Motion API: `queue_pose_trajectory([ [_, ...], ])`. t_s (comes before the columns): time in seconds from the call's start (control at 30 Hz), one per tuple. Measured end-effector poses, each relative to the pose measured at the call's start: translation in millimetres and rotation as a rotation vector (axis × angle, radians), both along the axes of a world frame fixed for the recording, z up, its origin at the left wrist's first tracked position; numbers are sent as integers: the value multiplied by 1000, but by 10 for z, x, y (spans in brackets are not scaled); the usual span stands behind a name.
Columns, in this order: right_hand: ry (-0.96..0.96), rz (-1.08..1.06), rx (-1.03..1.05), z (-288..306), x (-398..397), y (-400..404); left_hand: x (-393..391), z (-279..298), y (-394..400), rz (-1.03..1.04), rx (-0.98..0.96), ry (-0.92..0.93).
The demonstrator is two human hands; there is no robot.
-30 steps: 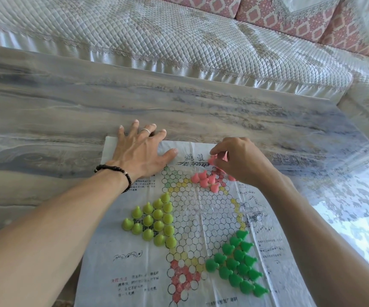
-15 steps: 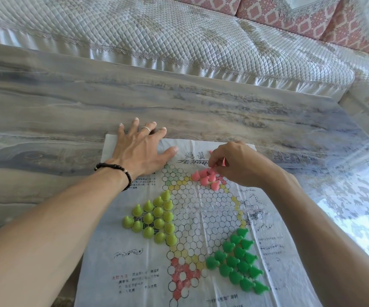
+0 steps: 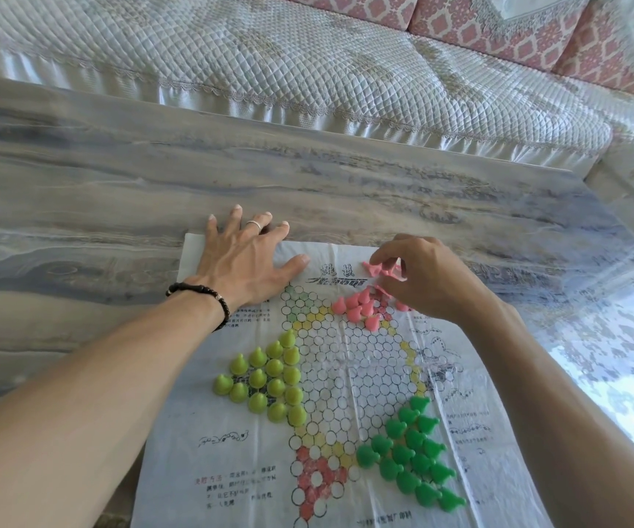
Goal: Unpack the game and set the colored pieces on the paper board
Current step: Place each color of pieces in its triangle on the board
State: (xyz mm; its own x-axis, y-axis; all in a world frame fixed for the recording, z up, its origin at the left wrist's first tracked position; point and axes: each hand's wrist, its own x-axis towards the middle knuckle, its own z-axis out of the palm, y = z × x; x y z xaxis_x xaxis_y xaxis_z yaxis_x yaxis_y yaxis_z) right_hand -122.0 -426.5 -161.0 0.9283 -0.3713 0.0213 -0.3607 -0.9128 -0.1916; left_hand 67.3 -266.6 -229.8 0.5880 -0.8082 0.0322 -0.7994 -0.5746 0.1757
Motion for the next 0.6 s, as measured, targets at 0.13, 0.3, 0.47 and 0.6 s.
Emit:
queue_pose_trajectory([
  [0.13,33,-19,-43,-106,44,-28,-4,18,3,-2,1,-8],
  [0.3,-10,-63,-86,-241,121,-30,-11,23,9,-5,11,-17],
  [0.47,-46,-98,-49,-235,142,-77,-13,26,7,-3,15,-15],
  [0.6,-254,-205,165,-92,47,-33,-8,33,13,-3,16,-9],
])
